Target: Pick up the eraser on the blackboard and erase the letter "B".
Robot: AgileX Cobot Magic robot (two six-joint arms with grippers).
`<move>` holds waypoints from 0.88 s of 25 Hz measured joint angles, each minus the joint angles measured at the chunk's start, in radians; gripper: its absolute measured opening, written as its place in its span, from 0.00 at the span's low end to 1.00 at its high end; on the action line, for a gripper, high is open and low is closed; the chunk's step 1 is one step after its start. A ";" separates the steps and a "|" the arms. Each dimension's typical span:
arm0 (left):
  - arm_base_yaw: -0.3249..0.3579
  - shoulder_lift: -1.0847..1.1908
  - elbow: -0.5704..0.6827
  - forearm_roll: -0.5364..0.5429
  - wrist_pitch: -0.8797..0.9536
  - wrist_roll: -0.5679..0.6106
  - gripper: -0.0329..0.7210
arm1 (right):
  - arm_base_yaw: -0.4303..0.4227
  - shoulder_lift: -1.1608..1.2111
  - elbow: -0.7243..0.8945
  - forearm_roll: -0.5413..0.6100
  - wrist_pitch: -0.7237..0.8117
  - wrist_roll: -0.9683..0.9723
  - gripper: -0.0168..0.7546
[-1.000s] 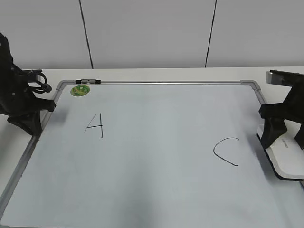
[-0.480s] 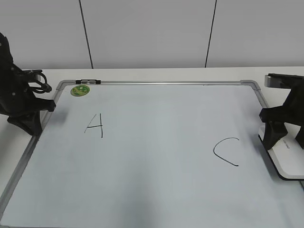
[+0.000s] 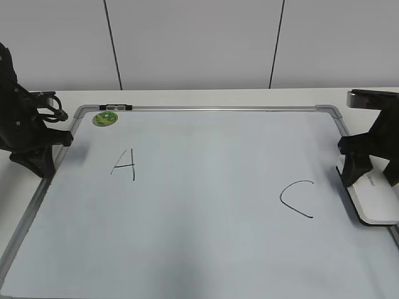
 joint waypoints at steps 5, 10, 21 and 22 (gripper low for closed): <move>0.000 0.000 0.000 0.000 0.000 0.000 0.10 | 0.000 0.013 0.000 -0.005 -0.006 0.000 0.70; 0.000 0.000 0.000 0.000 0.000 0.000 0.10 | 0.000 0.060 -0.003 -0.006 -0.002 0.000 0.70; 0.000 0.000 0.000 0.000 0.000 0.000 0.11 | 0.000 0.065 -0.004 -0.020 -0.002 0.006 0.70; 0.000 0.000 0.000 0.000 0.000 0.000 0.11 | 0.000 0.065 -0.004 -0.020 -0.002 0.008 0.70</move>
